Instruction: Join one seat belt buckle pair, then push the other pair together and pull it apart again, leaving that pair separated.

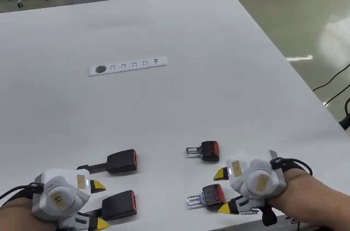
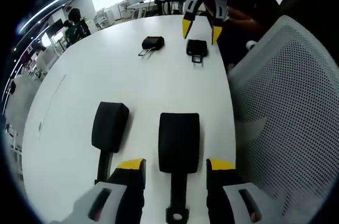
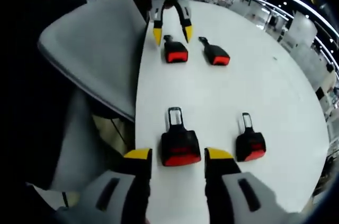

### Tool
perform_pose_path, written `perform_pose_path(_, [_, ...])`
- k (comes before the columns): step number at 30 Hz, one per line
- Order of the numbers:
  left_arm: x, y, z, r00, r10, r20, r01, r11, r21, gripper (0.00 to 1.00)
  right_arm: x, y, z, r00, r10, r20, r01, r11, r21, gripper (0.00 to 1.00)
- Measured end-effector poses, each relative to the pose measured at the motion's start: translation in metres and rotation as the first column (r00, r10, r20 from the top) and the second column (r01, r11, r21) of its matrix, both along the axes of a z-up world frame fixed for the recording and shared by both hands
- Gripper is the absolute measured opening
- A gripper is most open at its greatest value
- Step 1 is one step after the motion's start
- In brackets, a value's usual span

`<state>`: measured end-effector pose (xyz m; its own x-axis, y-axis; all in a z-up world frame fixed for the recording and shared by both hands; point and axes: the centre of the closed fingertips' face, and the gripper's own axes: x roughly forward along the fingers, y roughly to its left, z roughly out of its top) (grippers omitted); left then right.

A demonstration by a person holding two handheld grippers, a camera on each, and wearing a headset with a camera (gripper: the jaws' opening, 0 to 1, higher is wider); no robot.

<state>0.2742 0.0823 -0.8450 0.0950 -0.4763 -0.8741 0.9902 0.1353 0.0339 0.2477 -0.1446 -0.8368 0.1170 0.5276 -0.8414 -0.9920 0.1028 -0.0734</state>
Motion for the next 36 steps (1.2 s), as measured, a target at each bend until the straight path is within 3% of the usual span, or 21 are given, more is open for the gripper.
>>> perform_pose_path(8, [-0.003,-0.01,-0.009,0.999,-0.037,-0.019,0.038,0.999,0.022,0.41,0.0,0.0,-0.011,1.0,0.003,-0.02,-0.003,1.0,-0.023,0.35])
perform_pose_path(14, [-0.002,-0.018,-0.012,0.996,-0.089,-0.01,0.089,0.995,0.039,0.38,0.001,-0.003,-0.015,0.999,-0.02,-0.043,0.018,0.999,-0.038,0.34])
perform_pose_path(16, [0.002,-0.019,-0.012,0.994,-0.105,0.01,0.105,0.993,0.047,0.38,0.002,-0.003,-0.015,0.999,-0.017,-0.038,0.015,0.999,-0.043,0.33])
perform_pose_path(22, [-0.001,-0.02,-0.013,0.992,-0.123,-0.011,0.124,0.991,0.053,0.36,0.003,-0.004,-0.018,0.999,-0.009,-0.04,0.008,0.999,-0.037,0.32])
perform_pose_path(29, [-0.004,-0.021,-0.013,0.986,-0.166,-0.011,0.166,0.981,0.1,0.34,0.003,-0.003,-0.017,0.999,-0.022,-0.041,0.021,1.0,-0.023,0.32])
perform_pose_path(36, [-0.004,-0.021,-0.013,0.984,-0.176,-0.03,0.178,0.979,0.1,0.34,0.006,-0.005,-0.017,0.999,-0.022,-0.041,0.021,1.0,-0.02,0.32])
